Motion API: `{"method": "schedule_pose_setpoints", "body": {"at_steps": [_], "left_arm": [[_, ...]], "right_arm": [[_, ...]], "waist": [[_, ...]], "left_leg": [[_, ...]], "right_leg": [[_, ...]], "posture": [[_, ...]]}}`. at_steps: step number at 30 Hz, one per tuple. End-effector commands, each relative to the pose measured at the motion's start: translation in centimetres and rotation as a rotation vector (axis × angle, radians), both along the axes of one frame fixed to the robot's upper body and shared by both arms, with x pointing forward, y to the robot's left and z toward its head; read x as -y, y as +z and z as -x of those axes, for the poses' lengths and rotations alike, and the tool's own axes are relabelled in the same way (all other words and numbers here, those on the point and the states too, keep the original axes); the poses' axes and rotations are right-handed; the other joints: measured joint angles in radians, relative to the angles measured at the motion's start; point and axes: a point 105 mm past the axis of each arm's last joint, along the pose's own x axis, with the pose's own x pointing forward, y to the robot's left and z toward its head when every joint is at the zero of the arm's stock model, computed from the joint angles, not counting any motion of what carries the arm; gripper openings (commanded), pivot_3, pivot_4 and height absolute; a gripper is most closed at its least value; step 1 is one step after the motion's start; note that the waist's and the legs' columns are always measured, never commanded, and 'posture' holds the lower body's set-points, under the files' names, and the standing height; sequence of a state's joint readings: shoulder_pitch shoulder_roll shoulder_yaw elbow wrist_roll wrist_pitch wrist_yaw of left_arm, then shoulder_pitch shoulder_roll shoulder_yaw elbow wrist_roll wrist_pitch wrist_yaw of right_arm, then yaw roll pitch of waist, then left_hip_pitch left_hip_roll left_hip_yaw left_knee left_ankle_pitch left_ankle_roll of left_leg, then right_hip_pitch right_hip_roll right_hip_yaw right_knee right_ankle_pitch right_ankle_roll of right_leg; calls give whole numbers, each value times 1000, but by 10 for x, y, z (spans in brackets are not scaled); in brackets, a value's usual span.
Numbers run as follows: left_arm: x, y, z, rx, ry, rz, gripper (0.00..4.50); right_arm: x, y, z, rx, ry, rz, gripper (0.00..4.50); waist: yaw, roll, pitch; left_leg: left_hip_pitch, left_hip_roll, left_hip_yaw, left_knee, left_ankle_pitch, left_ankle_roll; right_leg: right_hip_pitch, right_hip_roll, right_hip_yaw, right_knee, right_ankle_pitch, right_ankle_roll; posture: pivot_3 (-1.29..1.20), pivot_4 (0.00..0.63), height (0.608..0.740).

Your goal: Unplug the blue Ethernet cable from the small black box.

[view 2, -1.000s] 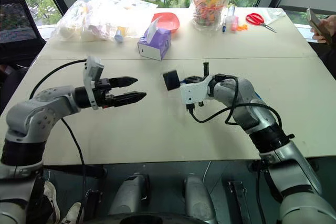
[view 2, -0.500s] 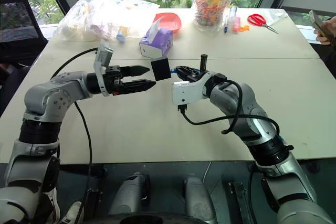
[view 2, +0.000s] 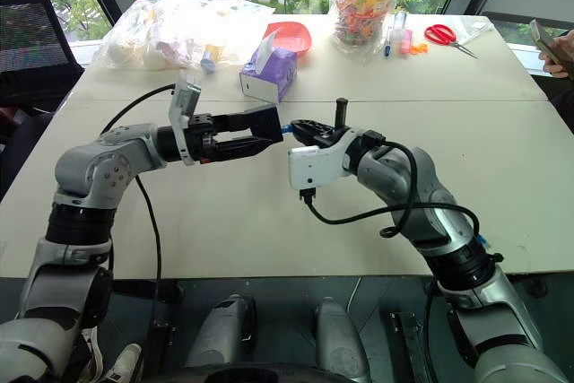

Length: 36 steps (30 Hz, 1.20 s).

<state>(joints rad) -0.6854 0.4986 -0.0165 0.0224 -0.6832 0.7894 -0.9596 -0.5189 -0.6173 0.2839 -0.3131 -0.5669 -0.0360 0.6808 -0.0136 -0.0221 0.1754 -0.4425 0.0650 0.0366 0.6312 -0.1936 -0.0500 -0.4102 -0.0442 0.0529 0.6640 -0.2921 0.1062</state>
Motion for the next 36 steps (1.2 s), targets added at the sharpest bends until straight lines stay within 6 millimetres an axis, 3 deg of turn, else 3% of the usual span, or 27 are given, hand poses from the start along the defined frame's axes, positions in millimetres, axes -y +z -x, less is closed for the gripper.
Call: {"method": "schedule_pose_setpoints", "body": {"at_steps": [1,8,9,17,22,26,28,32,36], "left_arm": [[0,16,-2,66,3,22,3714],[3,14,-2,57,-1,35,663],[3,14,-2,56,-2,36,478],[4,8,-2,60,-13,0,493],[-5,7,0,40,-38,-36,493],[-14,11,2,59,-66,-67,493],[-16,12,5,64,-87,-73,493],[-19,22,20,27,-184,-28,493],[-19,22,27,20,-225,-43,493]], "right_arm": [[-1,19,5,61,21,-21,0],[-3,23,10,61,33,-28,0],[-4,24,10,61,35,-28,0],[-1,25,11,-82,12,-146,0],[19,9,17,-492,-18,-195,2165],[30,11,28,-752,7,-242,4065],[31,11,34,-867,27,-271,4065],[17,38,42,-1238,189,-564,4065],[12,44,29,-1345,190,-666,4065]], "waist": [[0,0,0],[0,0,0],[1,0,0],[0,0,0],[1,0,0],[0,0,0],[0,0,0],[-8,0,0],[0,0,0]], "left_leg": [[0,0,0,0,0,0],[0,0,0,0,0,0],[0,0,0,0,0,0],[0,0,0,0,0,0],[0,0,-1,0,0,0],[0,0,-1,0,0,0],[0,0,-1,0,0,0],[0,1,-1,0,0,0],[0,1,-3,0,0,0]], "right_leg": [[0,0,0,0,0,0],[0,0,0,0,0,0],[0,0,0,0,0,0],[0,0,0,0,0,0],[1,0,-1,0,0,0],[1,0,-1,0,0,0],[1,0,-1,0,0,-1],[0,0,-1,0,0,0],[0,1,-2,1,0,-1]], "posture": [[0,150,735],[0,150,735],[0,150,735],[0,150,735],[0,150,735],[0,150,735],[0,150,735],[0,150,735],[0,150,735]]}}
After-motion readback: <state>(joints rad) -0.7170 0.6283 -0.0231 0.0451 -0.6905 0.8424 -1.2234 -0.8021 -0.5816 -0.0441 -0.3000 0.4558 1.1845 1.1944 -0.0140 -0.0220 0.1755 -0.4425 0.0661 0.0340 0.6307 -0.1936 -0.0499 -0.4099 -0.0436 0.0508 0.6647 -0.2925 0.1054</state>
